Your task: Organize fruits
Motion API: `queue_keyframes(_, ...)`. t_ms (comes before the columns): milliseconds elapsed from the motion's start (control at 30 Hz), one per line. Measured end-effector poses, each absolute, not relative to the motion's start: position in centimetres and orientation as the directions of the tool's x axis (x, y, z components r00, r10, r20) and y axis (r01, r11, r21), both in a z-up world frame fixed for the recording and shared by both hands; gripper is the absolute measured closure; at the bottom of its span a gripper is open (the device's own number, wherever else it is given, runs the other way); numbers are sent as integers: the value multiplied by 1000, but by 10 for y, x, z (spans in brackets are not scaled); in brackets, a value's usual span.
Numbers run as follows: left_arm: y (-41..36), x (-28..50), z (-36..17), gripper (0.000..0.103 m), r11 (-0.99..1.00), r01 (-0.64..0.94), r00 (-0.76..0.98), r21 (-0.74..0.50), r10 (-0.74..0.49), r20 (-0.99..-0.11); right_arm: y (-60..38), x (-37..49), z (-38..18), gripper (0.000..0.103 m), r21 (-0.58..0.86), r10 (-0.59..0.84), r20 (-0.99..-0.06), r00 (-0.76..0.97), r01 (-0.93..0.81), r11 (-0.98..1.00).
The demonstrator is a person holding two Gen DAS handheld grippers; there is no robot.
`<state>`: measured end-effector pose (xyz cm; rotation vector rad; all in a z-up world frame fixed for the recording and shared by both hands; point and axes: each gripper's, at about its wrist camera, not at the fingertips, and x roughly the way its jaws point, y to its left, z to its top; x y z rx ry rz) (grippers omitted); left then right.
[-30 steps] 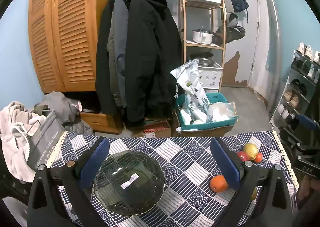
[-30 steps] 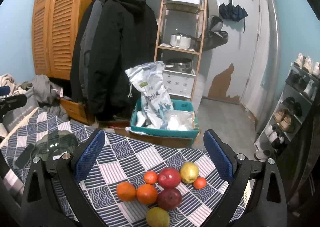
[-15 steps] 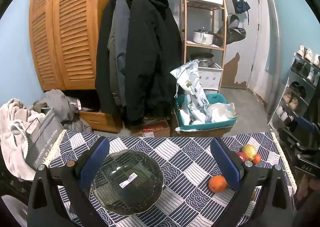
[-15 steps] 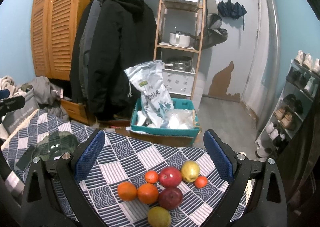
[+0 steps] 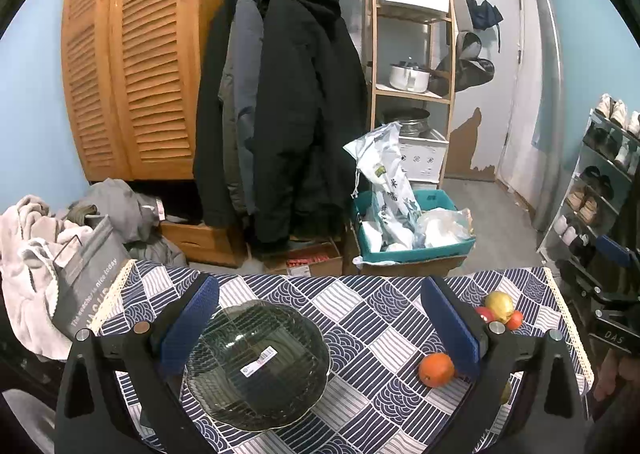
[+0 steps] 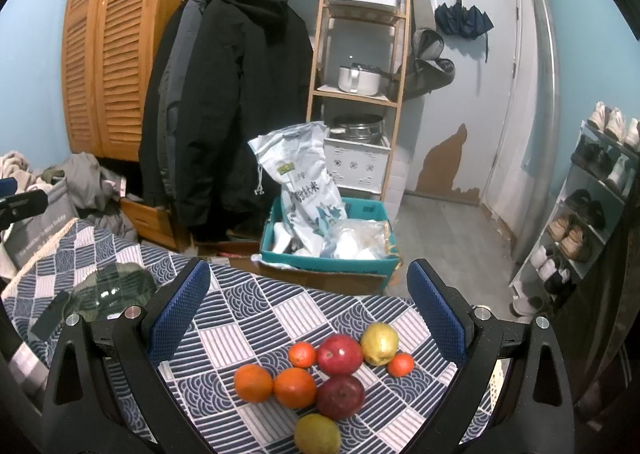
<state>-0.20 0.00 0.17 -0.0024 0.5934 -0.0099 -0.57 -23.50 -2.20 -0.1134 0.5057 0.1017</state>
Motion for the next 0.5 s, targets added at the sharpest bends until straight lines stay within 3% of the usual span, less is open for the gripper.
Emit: queue_keyframes(500, 1, -3, 2, 1, 1000, 9, 829, -9, -12, -559, -235, -6, -22, 6, -85, 68, -490, 869, -125, 988)
